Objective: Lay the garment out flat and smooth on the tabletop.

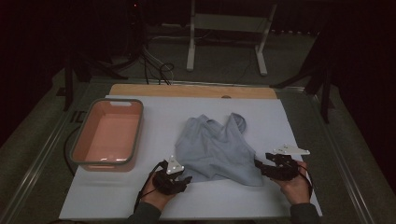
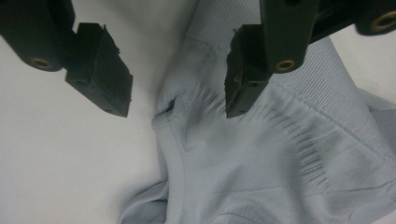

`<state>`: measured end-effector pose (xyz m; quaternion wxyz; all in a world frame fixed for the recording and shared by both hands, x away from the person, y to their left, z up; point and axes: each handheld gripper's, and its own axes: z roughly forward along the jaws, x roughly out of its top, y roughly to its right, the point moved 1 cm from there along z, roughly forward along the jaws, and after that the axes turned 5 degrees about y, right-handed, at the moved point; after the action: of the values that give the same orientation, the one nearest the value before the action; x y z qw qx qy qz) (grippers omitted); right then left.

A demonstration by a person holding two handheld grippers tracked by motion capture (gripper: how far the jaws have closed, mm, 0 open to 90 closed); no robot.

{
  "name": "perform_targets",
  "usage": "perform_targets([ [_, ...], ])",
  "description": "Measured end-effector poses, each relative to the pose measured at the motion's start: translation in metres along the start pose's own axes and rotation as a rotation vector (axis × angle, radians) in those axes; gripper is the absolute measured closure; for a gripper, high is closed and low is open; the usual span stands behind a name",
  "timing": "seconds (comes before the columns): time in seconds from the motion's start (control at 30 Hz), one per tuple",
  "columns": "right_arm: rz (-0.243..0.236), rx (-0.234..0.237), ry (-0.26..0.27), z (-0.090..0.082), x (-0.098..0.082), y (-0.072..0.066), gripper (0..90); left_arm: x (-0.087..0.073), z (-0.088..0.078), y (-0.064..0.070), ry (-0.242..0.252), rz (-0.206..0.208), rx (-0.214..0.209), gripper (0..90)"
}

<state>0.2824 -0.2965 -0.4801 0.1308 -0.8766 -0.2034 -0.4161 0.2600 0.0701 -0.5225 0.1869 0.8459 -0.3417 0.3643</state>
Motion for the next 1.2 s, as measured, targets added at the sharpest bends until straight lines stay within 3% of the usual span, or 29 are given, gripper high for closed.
perform_targets([
  [0.07, 0.001, 0.005, -0.002, 0.001, 0.0, 0.0, 41.7, 0.0, 0.0, 0.0, 0.0, 0.0, 0.0, 60.9],
  [0.1, -0.003, 0.008, -0.011, 0.003, -0.001, -0.001, 44.7, 0.001, 0.002, 0.004, -0.008, 0.048, 0.062, 67.5],
  [0.2, -0.012, 0.015, -0.025, 0.006, -0.001, -0.004, 46.3, 0.001, 0.003, 0.007, -0.01, 0.072, 0.091, 74.1],
  [0.27, -0.024, 0.022, -0.036, 0.008, -0.001, -0.007, 48.3, 0.001, 0.002, 0.006, -0.011, 0.073, 0.091, 84.0],
  [0.37, -0.024, 0.026, -0.04, 0.01, 0.0, -0.009, 49.5, 0.0, -0.002, 0.003, -0.002, 0.049, 0.076, 88.7],
  [0.77, -0.003, -0.022, -0.041, 0.022, 0.014, -0.002, 57.9, 0.0, -0.026, -0.011, 0.066, -0.044, 0.056, 89.7],
  [1.13, 0.034, -0.022, -0.088, 0.048, 0.021, 0.005, 61.1, -0.001, -0.042, -0.017, 0.112, -0.062, 0.075, 89.8],
  [1.2, 0.03, -0.016, -0.098, 0.051, 0.021, 0.004, 68.4, -0.001, -0.044, -0.019, 0.118, -0.07, 0.081, 89.8],
])
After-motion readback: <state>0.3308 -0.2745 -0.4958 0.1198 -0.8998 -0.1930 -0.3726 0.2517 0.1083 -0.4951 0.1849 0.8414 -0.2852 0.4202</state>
